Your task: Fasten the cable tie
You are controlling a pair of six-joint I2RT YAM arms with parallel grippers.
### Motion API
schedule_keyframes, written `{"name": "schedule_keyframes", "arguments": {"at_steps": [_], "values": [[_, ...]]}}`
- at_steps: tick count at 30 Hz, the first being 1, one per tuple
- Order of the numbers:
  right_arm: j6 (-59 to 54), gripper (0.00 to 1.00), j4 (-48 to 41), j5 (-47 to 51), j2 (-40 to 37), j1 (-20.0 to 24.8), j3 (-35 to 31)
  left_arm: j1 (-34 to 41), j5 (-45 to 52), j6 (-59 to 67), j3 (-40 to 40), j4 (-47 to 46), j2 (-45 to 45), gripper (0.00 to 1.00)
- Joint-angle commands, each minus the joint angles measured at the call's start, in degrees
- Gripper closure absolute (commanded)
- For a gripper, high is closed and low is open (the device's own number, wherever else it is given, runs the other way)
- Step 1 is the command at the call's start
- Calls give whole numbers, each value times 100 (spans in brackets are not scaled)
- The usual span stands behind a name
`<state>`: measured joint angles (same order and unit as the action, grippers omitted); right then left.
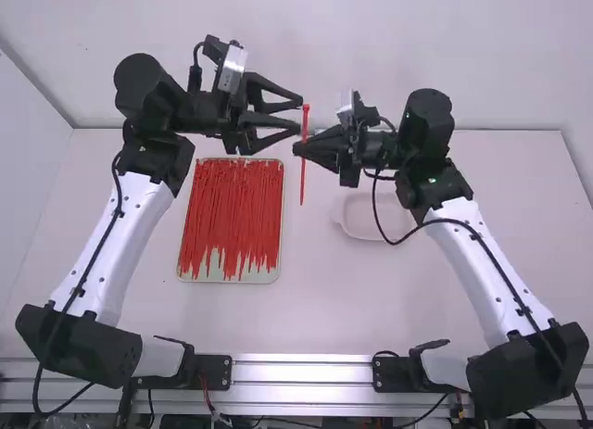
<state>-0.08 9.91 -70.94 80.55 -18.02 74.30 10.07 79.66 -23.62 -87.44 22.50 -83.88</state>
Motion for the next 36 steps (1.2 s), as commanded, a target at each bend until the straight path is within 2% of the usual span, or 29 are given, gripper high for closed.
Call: {"name": "schedule_keyframes", "arguments": {"at_steps": [1,7,17,23,29,33,36], "values": [[33,100,20,-107,-116,-2,149,118,157,-105,-140,52,50,45],[184,100,39,-109,-116,-7,149,157,160,-111,-138,24,-42,61],[317,100,39,-105,-116,7,149,323,195,-146,-138,48,-68,75],[332,100,22,-105,-116,7,149,315,175,-166,-138,31,-68,89],[334,100,20,-107,-116,7,149,208,107,-258,-138,26,-68,88],[334,100,22,-111,-116,7,149,192,63,-254,-138,-46,-68,79],[466,100,44,-107,-116,7,149,195,50,-142,-138,-122,-68,77]]}}
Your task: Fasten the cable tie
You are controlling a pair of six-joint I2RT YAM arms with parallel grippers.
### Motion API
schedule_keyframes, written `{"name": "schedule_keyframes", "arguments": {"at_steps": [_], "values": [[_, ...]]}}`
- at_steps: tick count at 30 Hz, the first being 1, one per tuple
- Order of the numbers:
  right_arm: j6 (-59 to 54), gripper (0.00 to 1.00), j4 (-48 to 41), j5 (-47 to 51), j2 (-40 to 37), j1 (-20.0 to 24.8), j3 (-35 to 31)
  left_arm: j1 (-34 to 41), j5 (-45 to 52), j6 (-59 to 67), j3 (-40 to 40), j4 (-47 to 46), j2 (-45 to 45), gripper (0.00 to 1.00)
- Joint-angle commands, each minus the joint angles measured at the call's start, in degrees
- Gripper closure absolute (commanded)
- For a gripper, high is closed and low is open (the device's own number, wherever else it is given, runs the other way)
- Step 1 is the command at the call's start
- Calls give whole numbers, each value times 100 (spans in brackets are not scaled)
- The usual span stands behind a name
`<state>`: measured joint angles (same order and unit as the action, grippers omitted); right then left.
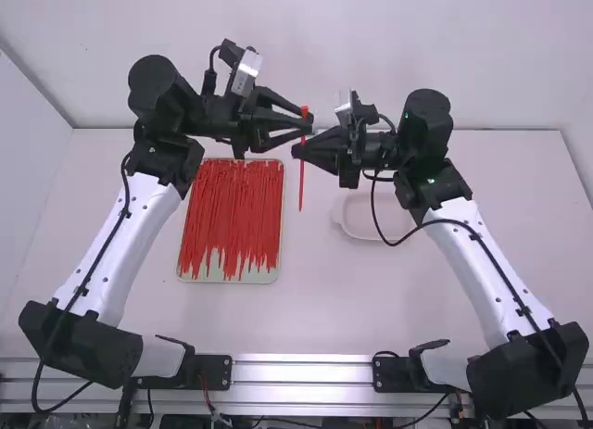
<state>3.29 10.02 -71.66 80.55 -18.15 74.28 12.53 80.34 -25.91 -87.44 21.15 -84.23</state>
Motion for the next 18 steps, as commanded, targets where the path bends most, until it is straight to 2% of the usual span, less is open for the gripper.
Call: {"name": "schedule_keyframes", "arguments": {"at_steps": [1,8,15,17,18], "values": [[129,100,33,-35,-116,20,151,-52,-17,85,-138,13,-33,77],[129,100,28,-33,-116,20,151,-55,-37,85,-138,15,-33,98],[297,100,240,-59,-116,20,151,-52,-179,31,-138,-17,-33,98],[295,94,286,-83,-116,20,151,-55,-197,24,-138,4,-33,98],[293,86,280,-83,-116,20,151,-72,-173,17,-138,61,-33,98]]}}
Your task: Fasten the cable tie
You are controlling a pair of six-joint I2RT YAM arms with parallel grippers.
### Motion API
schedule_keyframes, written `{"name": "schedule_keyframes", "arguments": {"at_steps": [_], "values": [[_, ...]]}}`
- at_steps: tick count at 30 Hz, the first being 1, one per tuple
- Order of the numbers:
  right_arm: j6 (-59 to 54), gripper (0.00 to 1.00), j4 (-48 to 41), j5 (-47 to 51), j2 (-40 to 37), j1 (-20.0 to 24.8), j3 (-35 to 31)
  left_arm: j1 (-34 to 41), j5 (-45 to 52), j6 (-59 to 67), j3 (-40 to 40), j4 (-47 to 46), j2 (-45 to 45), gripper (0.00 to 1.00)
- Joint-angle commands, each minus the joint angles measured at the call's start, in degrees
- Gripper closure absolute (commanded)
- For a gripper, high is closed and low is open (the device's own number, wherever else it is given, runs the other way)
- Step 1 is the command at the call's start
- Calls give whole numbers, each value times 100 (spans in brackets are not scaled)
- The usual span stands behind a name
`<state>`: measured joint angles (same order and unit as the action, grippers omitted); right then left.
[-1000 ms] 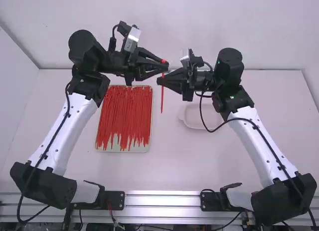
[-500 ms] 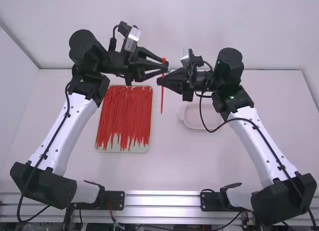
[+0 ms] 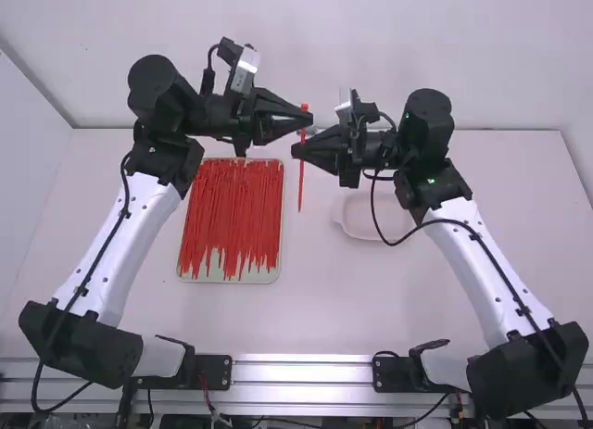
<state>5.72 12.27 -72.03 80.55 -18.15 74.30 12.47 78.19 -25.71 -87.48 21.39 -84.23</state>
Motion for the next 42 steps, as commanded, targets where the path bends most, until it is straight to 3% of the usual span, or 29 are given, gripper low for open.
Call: {"name": "schedule_keyframes", "arguments": {"at_steps": [1,6,11,15,16,17,27,42], "values": [[48,75,39,-79,-116,20,149,-122,33,-66,-138,138,-33,98],[-299,53,-223,-317,-116,20,149,-420,-87,-907,-140,944,-33,98],[-605,45,-533,-315,-116,20,149,-584,-83,-1397,-140,1486,-33,98],[-638,33,-673,-282,-116,20,149,-599,-138,-1366,-140,1412,-33,98],[-634,21,-675,-271,-116,20,149,-603,-160,-1344,-140,1388,-33,98],[-551,1,-675,-267,-116,22,149,-664,-313,-1327,-138,1228,-33,98],[-815,1,-723,306,-116,96,146,-944,-1147,-986,-138,146,-44,98],[-3709,1,-1491,608,-116,96,142,-1102,-1620,-1150,-138,133,-726,98]]}}
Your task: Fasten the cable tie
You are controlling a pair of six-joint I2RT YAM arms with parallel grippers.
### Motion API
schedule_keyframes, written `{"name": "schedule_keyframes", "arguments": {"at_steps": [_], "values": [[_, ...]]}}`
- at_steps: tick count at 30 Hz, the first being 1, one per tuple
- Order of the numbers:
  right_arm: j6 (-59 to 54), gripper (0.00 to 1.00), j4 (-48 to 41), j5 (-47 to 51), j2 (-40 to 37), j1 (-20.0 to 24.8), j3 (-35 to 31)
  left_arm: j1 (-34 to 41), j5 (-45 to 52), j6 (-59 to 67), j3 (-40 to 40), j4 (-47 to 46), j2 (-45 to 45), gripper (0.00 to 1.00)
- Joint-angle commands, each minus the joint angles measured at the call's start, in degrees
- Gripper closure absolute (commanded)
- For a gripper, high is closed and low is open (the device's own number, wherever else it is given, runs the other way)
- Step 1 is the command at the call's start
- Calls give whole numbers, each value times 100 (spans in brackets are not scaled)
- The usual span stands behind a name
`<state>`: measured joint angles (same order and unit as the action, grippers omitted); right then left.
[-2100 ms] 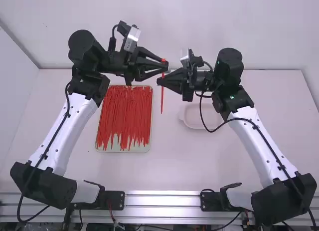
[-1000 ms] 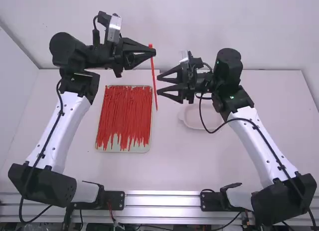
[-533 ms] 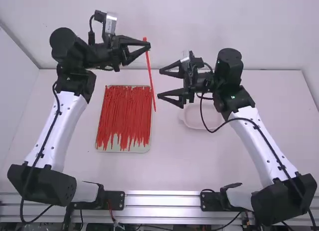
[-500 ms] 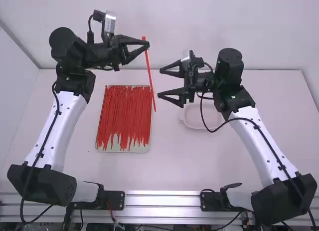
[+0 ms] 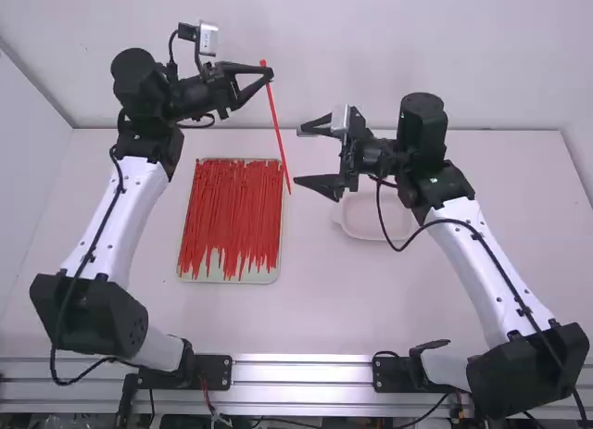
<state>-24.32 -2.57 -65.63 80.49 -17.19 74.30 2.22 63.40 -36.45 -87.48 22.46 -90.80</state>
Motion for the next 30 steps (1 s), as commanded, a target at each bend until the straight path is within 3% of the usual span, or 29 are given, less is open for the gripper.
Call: {"name": "schedule_keyframes", "arguments": {"at_steps": [1,8,11,23,30], "values": [[-938,1,-81,-33,-109,0,142,-76,-149,-181,-138,57,-157,98],[-2651,1,-750,-33,-109,0,142,-122,-140,-787,-138,-229,-472,98],[-3705,1,-1060,-55,-109,0,142,-140,339,-1845,-138,-238,-629,98],[-5324,1,-1078,-79,-109,-79,142,-114,1263,-4321,-138,-227,-660,98],[-7582,1,-1075,-76,-109,-444,142,-114,1268,-5440,-138,-173,-660,98]]}}
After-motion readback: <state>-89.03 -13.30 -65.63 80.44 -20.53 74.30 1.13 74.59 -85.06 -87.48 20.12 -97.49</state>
